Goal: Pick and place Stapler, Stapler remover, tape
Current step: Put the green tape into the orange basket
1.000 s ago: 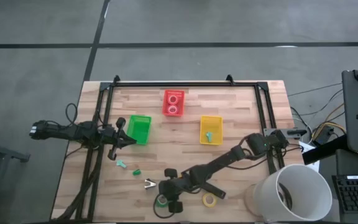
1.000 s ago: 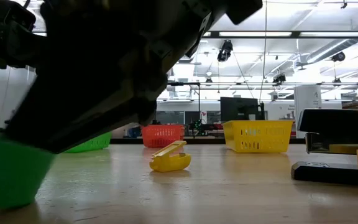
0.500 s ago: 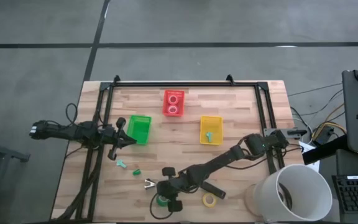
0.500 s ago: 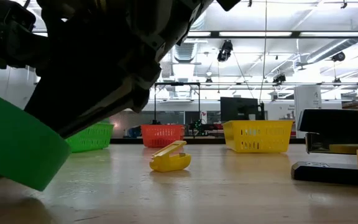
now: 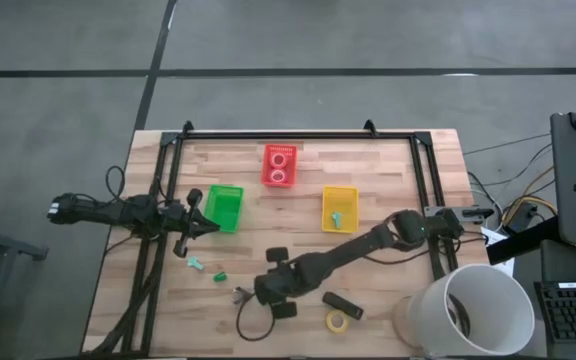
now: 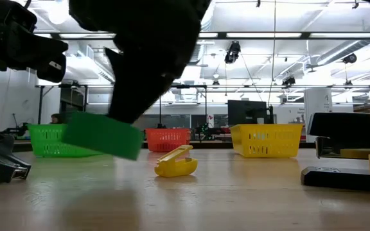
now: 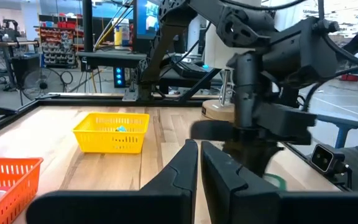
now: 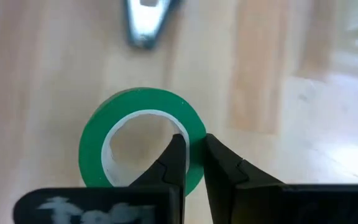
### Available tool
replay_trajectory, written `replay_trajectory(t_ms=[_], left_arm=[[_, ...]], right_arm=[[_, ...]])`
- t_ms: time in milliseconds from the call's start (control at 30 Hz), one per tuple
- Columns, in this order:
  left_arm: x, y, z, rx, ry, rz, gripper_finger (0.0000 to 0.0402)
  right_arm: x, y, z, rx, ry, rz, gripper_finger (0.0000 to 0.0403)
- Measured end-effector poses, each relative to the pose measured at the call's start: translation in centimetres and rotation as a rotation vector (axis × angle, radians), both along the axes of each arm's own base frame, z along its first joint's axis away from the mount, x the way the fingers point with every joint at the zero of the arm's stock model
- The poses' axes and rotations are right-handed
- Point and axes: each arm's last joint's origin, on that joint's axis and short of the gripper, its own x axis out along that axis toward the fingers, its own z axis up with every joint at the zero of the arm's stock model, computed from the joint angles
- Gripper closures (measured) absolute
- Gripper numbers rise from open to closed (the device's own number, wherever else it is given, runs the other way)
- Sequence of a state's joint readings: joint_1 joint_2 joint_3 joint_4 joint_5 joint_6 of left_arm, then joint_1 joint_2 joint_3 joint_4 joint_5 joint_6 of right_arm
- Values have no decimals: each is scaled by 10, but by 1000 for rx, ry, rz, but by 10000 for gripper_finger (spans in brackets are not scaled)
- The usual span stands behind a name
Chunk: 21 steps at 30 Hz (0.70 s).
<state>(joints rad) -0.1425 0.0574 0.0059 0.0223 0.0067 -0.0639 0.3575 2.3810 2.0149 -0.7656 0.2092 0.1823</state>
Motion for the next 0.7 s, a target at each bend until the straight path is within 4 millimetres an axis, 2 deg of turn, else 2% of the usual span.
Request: replay_trajectory(t_ms=[333, 600, 700], left_arm=[[0, 0, 0, 0, 0, 0, 378], [0, 0, 0, 0, 0, 0, 378], [0, 0, 0, 0, 0, 0, 378]], right_arm=[[8, -43, 20, -64, 68, -21, 378], [15, -106, 36, -159, 132, -75, 378], [16, -137, 48, -171, 158, -103, 378]])
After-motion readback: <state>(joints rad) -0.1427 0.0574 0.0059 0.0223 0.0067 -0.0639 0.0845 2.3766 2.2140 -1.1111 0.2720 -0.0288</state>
